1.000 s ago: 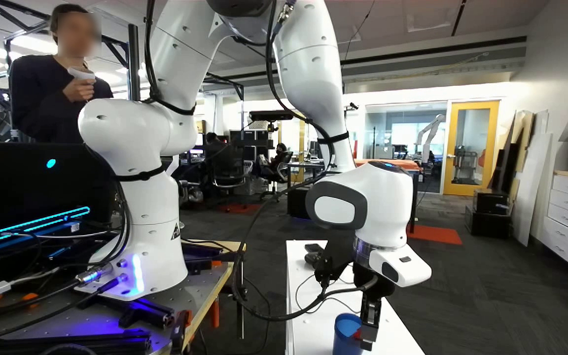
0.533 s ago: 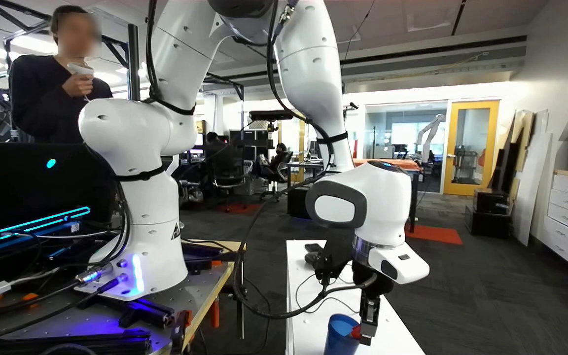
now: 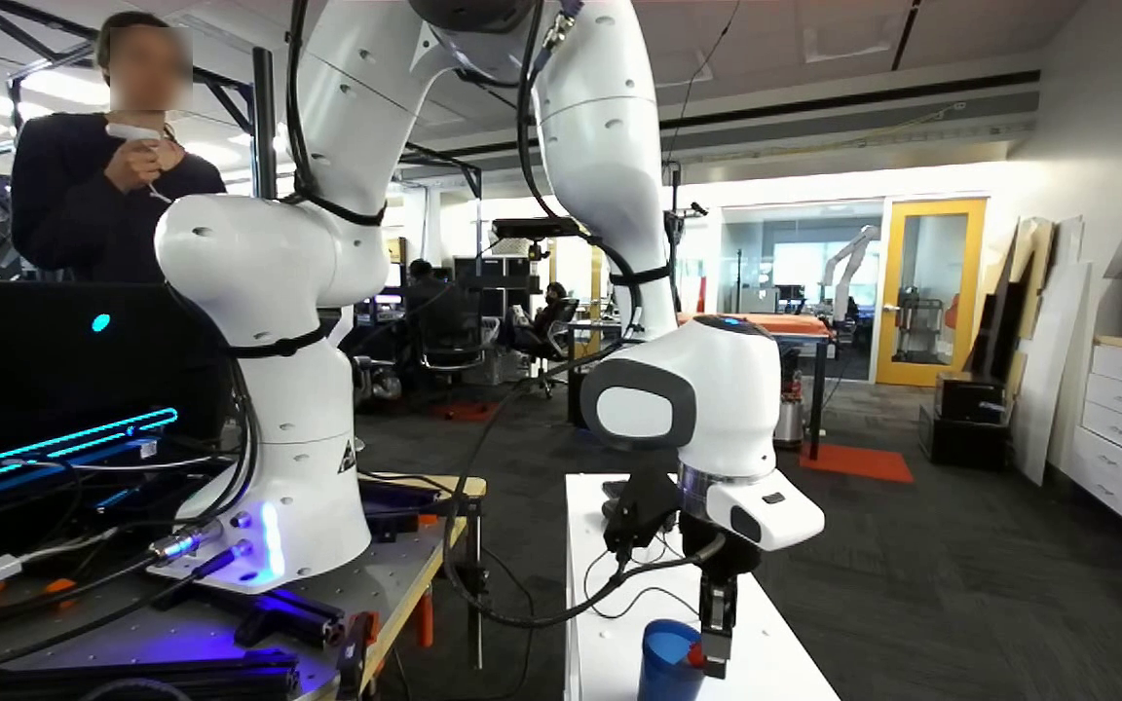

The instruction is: Pick up the pen from the blue cup and put it on the table.

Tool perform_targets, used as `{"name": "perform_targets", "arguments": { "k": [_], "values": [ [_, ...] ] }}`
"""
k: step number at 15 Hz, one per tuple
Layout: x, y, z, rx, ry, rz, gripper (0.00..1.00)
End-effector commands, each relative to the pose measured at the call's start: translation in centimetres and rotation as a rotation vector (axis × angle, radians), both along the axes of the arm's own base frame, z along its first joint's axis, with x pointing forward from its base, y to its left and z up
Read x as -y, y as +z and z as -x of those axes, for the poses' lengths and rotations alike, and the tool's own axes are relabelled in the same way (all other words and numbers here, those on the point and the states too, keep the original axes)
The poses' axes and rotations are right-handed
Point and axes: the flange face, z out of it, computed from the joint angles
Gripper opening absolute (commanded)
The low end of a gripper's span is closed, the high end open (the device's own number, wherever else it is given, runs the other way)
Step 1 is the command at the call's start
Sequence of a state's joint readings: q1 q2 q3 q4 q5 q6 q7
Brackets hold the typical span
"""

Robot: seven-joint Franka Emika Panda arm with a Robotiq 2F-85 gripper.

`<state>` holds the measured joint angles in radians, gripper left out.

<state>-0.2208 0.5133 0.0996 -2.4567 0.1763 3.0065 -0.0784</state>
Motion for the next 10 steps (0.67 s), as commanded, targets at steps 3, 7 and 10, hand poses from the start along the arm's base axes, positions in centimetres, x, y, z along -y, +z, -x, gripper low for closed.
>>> {"name": "perform_targets", "arguments": {
  "k": [3,7,10],
  "values": [
    [-0.4,1.4,3.3,0.139,-0.020,0.012,0.08],
    [-0.9,1.9,4.5,0.219,-0.019,0.013,0.08],
    [-1.0,2.3,4.9,0.253,-0.006,0.020,0.08]
  ]
}}
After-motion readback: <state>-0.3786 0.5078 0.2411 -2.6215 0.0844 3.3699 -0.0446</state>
